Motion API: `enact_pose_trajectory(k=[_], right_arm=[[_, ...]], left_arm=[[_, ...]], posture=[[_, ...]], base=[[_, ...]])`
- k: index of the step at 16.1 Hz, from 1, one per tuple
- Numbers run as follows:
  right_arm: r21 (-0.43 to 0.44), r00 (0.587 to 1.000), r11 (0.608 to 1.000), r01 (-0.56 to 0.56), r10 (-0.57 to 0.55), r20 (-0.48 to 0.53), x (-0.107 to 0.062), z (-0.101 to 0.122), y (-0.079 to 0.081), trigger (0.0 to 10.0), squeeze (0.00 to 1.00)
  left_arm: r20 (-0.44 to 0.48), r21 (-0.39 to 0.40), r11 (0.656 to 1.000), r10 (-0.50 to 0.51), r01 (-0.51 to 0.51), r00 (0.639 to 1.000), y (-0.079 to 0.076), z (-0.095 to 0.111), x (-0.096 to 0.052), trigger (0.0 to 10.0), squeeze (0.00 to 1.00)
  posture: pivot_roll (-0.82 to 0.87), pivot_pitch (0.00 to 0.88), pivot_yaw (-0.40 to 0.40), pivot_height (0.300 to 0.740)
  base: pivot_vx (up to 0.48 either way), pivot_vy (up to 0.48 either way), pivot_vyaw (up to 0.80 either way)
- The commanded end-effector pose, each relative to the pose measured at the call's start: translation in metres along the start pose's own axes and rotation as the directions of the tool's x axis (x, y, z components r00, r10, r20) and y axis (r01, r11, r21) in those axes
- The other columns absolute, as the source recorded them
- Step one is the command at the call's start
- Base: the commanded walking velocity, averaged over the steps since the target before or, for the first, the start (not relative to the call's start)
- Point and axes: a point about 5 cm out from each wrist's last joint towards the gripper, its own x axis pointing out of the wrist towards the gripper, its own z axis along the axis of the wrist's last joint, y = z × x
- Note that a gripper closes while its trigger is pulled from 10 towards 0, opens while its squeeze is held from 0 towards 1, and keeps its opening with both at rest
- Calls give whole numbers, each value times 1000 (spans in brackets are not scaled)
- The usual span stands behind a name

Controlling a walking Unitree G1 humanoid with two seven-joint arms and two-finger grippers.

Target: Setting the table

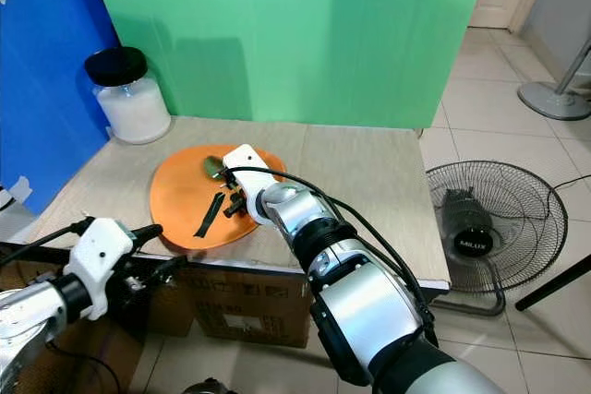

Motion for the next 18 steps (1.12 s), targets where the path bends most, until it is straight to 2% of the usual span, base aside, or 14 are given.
enact_pose_trajectory(k=[1, 5, 8, 9, 10, 12, 13, 15, 16, 17, 18], right_arm=[[6, 999, 1000, 8, -8, -47, 1, -7, 0, 0, 0], [60, 1000, 998, 16, -17, 24, -2, 6, -5, 0, 0], [136, 992, 990, 21, -38, 121, -9, 21, -18, 0, 0], [151, 988, 988, 15, -38, 147, -11, 26, -20, 0, 0], [187, 976, 982, 2, -43, 214, -17, 37, -28, 0, 0], [205, 959, 979, 5, -63, 275, -28, 49, -41, 0, 0], [233, 928, 972, 20, -104, 357, -46, 61, -61, 0, 0], [237, 897, 971, 33, -133, 420, -64, 65, -74, 0, 0], [210, 842, 975, 69, -170, 512, -97, 62, -85, 0, 0], [209, 812, 972, 108, -208, 546, -118, 50, -89, 0, 0], [247, 787, 957, 150, -267, 557, -135, 36, -92, 0, 0]], left_arm=[[-10, 9, 1000, 8, -8, 1000, 3, -5, 1, 10000, 0], [32, 17, 999, 38, -39, 999, 11, -9, 5, 10000, 0], [70, 16, 998, 59, -60, 996, 17, -7, 7, 10000, 0], [102, 30, 998, 58, -61, 993, 18, 12, 6, 10000, 0], [161, 54, 997, 49, -59, 986, 18, 48, 4, 10000, 0], [202, 64, 996, 43, -57, 978, 18, 63, 11, 10000, 0], [256, 69, 997, 22, -41, 966, 13, 82, 21, 10000, 0], [288, 62, 998, 14, -33, 957, 9, 91, 28, 10000, 0], [313, 45, 999, -3, -12, 950, 0, 99, 34, 10000, 0], [327, 25, 1000, -10, 2, 945, -6, 105, 36, 10000, 0], [335, 10, 1000, -20, 18, 942, -11, 109, 36, 10000, 0]], posture=[[176, 0, 39, 740], [174, 0, 42, 740], [171, 0, 45, 740], [163, 0, 51, 740], [162, 0, 49, 740], [160, 0, 49, 740], [150, 0, 50, 740], [142, 0, 54, 740], [118, 0, 62, 740], [113, 0, 63, 740], [109, 0, 59, 740]], base=[[0, 0, 0], [0, 0, 0], [0, 0, 0], [0, 0, 0], [0, 0, 0], [0, 0, 0], [0, 0, 0], [0, 0, 0], [0, 0, 0], [0, 0, 0], [0, 0, 0]])
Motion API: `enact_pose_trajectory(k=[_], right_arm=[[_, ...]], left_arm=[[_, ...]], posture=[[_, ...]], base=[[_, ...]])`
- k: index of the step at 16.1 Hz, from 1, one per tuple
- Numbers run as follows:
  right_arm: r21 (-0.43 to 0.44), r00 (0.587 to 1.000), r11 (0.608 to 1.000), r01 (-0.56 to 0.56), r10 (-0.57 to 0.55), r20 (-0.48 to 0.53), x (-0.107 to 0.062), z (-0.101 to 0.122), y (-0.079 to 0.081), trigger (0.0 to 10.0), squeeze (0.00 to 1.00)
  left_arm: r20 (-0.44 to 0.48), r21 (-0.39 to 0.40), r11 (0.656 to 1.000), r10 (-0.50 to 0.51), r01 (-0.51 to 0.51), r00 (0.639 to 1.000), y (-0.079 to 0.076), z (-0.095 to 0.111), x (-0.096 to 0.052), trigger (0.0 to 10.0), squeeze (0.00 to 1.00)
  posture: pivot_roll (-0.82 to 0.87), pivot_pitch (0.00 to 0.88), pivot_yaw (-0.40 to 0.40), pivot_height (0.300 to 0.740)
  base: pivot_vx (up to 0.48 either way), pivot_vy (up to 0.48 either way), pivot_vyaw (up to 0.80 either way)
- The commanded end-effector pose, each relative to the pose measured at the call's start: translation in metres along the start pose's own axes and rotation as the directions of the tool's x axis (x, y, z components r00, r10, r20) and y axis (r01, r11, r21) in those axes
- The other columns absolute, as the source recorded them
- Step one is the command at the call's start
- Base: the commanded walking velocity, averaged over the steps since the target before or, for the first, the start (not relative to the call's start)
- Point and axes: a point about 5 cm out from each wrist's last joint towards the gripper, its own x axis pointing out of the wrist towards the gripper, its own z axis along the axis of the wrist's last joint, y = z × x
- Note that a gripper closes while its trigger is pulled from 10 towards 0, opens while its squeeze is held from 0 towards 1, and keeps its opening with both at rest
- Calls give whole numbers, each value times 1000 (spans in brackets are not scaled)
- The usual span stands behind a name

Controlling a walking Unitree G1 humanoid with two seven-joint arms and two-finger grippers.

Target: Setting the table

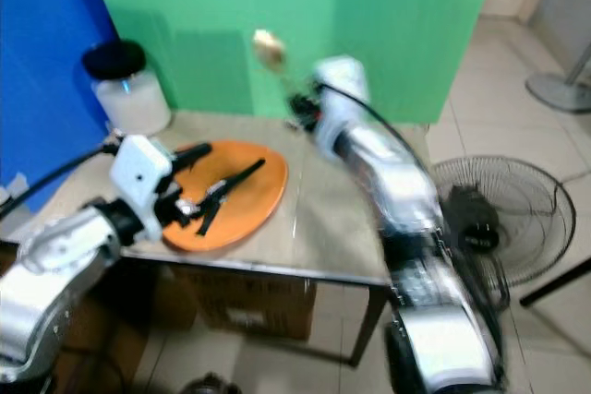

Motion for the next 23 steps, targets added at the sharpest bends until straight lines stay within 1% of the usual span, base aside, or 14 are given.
enact_pose_trajectory(k=[1, 3, 4, 5, 6, 8, 12, 14, 15, 17, 19, 20, 22, 23], right_arm=[[-2, 998, 1000, 20, -20, 59, -10, 14, -2, 0, 0], [15, 978, 988, 154, -155, 139, -51, 13, -12, 0, 0], [14, 958, 970, 245, -244, 150, -72, 8, -12, 2902, 0], [4, 944, 954, 300, -297, 142, -86, 2, -10, 10000, 0], [22, 918, 926, 378, -377, 126, -106, -10, -8, 10000, 0], [-9, 891, 897, 442, -437, 119, -116, -14, -6, 10000, 0], [-21, 854, 858, 513, -508, 108, -125, -17, 8, 10000, 0], [26, 833, 838, 545, -544, 105, -127, -19, 16, 10000, 0], [42, 844, 849, 527, -528, 95, -124, -20, 20, 10000, 0], [45, 852, 855, 517, -519, 66, -121, -23, 16, 10000, 0], [47, 856, 857, 514, -515, 32, -121, -25, 13, 10000, 0], [35, 865, 865, 500, -501, 24, -121, -26, 14, 10000, 0], [13, 877, 877, 480, -480, 9, -121, -25, 13, 10000, 0], [8, 881, 881, 473, -473, 5, -120, -23, 11, 10000, 0]], left_arm=[[10, -4, 1000, -7, 7, 1000, -3, 5, 1, 10000, 0], [1, -17, 1000, 3, -3, 1000, -7, 2, 4, 10000, 0], [-17, -17, 999, 51, -51, 999, -6, -1, 7, 10000, 0], [-36, -24, 994, 103, -104, 994, -5, -2, 9, 10000, 0], [-45, -29, 984, 176, -177, 983, -5, -4, 12, 10000, 0], [-39, -33, 971, 237, -239, 971, -4, -5, 11, 10000, 0], [-52, -6, 944, 328, -328, 943, 1, -6, 1, 10000, 0], [-56, 16, 928, 372, -372, 926, 3, -8, -6, 10000, 0], [-57, 12, 922, 387, -387, 920, 3, -9, -7, 10000, 0], [-44, 12, 916, 401, -401, 915, 9, -6, -3, 10000, 0], [-44, -17, 878, 477, -478, 878, 20, -6, -2, 10000, 0], [-52, -18, 877, 479, -481, 876, 21, -8, -1, 10000, 0], [-52, -17, 891, 453, -454, 890, 17, -9, 3, 10000, 0], [-44, -41, 892, 448, -450, 893, 14, -8, 7, 10000, 0]], posture=[[108, 0, 58, 740], [105, 0, 51, 740], [103, 0, 48, 740], [100, 0, 42, 740], [102, 0, 35, 740], [100, 0, 33, 740], [94, 0, 34, 740], [95, 0, 33, 740], [91, 0, 39, 740], [79, 0, 50, 740], [58, 0, 61, 740], [56, 0, 60, 740], [45, 0, 37, 740], [35, 0, 33, 740]], base=[[0, 0, 0], [0, 0, 0], [0, 0, 0], [0, 0, 0], [0, 0, -800], [0, 0, -800], [0, 0, -800], [0, 0, -788], [0, 0, -800], [0, 0, -800], [0, 0, -794], [0, 0, -788], [0, 0, -788], [0, 0, -800]])
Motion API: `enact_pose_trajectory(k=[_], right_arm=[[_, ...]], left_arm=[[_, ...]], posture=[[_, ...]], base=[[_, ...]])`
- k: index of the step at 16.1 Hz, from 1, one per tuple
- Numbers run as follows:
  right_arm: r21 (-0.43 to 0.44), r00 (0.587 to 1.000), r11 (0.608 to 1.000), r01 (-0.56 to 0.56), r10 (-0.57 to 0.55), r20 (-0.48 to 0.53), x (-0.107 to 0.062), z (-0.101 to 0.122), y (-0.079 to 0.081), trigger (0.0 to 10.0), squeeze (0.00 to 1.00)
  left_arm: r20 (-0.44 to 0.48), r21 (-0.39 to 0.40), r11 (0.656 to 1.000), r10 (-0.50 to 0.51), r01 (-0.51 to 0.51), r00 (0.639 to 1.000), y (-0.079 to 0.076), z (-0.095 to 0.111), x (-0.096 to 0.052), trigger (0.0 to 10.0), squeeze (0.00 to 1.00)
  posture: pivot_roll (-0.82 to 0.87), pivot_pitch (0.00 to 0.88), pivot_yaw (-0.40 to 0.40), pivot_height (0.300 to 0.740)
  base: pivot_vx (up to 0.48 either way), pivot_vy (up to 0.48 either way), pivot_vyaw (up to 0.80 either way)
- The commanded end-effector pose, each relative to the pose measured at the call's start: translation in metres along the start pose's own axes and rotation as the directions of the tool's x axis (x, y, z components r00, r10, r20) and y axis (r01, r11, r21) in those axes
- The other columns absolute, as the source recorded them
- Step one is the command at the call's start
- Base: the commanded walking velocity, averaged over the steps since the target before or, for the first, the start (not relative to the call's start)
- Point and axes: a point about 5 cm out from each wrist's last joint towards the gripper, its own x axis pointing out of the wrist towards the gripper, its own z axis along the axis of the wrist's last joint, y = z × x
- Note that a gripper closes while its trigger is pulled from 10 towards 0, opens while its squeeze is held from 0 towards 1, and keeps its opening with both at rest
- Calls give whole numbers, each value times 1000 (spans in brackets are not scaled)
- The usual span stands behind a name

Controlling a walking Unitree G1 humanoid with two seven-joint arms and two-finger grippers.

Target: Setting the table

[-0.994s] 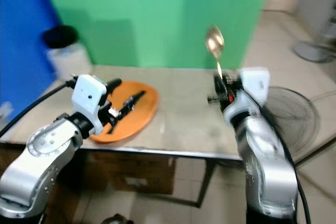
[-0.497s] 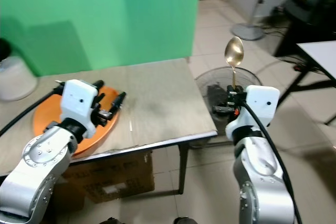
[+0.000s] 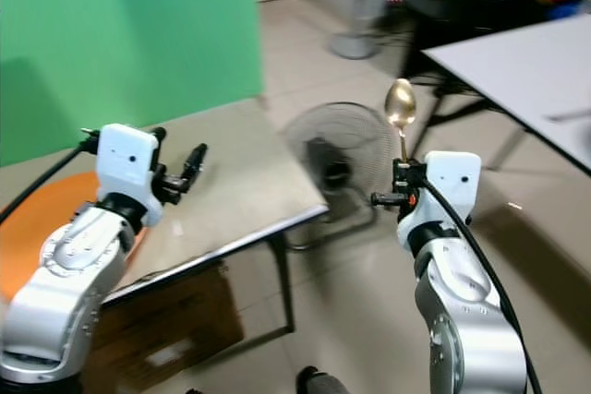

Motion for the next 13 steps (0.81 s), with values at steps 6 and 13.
enact_pose_trajectory(k=[6, 13], right_arm=[[33, 998, 998, -58, 58, -4, 4, 6, 1, 10000, 0], [-26, 998, 998, -58, 57, -27, 4, 1, 5, 10000, 0]], left_arm=[[11, -9, 1000, -14, 14, 1000, -5, 1, 4, 10000, 0], [7, 3, 1000, 13, -13, 1000, 4, 0, 6, 10000, 0]], posture=[[44, 0, 21, 740], [49, 0, 33, 740]], base=[[0, 0, -800], [0, 0, -796]])
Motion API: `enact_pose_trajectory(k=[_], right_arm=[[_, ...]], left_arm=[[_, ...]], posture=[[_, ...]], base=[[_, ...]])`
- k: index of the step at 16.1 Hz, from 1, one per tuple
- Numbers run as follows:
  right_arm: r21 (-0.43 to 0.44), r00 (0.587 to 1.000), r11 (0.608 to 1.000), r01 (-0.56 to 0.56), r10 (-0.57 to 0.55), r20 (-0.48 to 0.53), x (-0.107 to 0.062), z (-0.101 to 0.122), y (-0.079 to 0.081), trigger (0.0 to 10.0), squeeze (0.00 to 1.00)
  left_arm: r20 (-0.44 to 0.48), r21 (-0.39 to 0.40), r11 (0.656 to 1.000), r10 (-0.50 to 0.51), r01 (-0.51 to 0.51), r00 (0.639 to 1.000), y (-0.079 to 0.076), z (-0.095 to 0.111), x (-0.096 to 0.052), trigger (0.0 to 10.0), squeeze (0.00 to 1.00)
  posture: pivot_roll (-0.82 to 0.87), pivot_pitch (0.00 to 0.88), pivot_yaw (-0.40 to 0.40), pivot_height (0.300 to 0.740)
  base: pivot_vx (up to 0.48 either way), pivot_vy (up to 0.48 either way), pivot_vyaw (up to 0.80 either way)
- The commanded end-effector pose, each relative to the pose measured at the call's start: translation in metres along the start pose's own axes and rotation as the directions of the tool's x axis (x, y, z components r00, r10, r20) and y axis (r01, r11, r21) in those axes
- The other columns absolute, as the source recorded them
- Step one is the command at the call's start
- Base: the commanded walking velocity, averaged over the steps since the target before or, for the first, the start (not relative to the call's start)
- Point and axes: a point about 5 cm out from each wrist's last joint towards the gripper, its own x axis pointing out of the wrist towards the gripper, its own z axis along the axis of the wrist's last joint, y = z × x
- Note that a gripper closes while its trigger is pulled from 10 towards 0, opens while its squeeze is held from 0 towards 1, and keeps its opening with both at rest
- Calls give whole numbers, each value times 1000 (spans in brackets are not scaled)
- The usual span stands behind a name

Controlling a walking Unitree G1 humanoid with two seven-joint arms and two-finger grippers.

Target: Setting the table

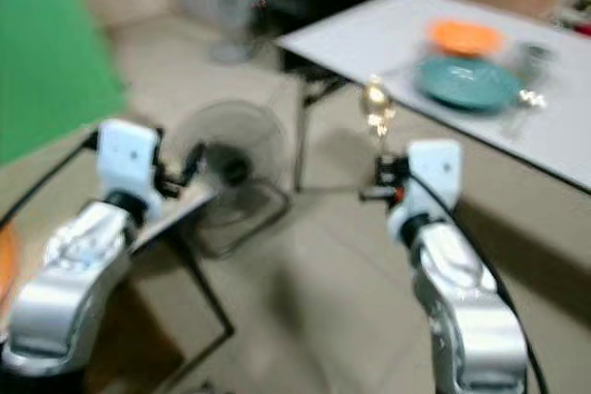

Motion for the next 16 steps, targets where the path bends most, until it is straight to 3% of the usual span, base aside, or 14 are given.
enact_pose_trajectory(k=[1, 6, 8, 11, 16], right_arm=[[11, 1000, 1000, 10, -11, 14, -2, 1, 2, 10000, 0], [-34, 997, 996, 82, -82, -1, -8, -3, -6, 10000, 0], [-71, 994, 991, 112, -112, 10, -9, -4, -9, 10000, 0], [-58, 990, 988, 143, -142, 15, -10, -3, -12, 10000, 0], [-9, 989, 990, 144, -144, -17, -9, -8, -12, 10000, 0]], left_arm=[[-3, 5, 1000, 11, -11, 1000, 5, -1, 1, 10000, 0], [-22, -34, 999, 24, -24, 999, 4, -6, 1, 10000, 0], [-19, -17, 1000, 22, -22, 1000, 4, -7, 2, 10000, 0], [-14, -8, 1000, 29, -29, 999, 5, -7, 3, 10000, 0], [-6, 6, 1000, 16, -16, 1000, 4, -7, 3, 10000, 0]], posture=[[46, 0, 33, 740], [25, 0, 46, 740], [24, 0, 44, 740], [15, 0, 46, 740], [18, 0, 41, 740]], base=[[0, 0, -781], [0, 0, -750], [0, 0, -744], [0, -196, -667], [0, -335, 0]])
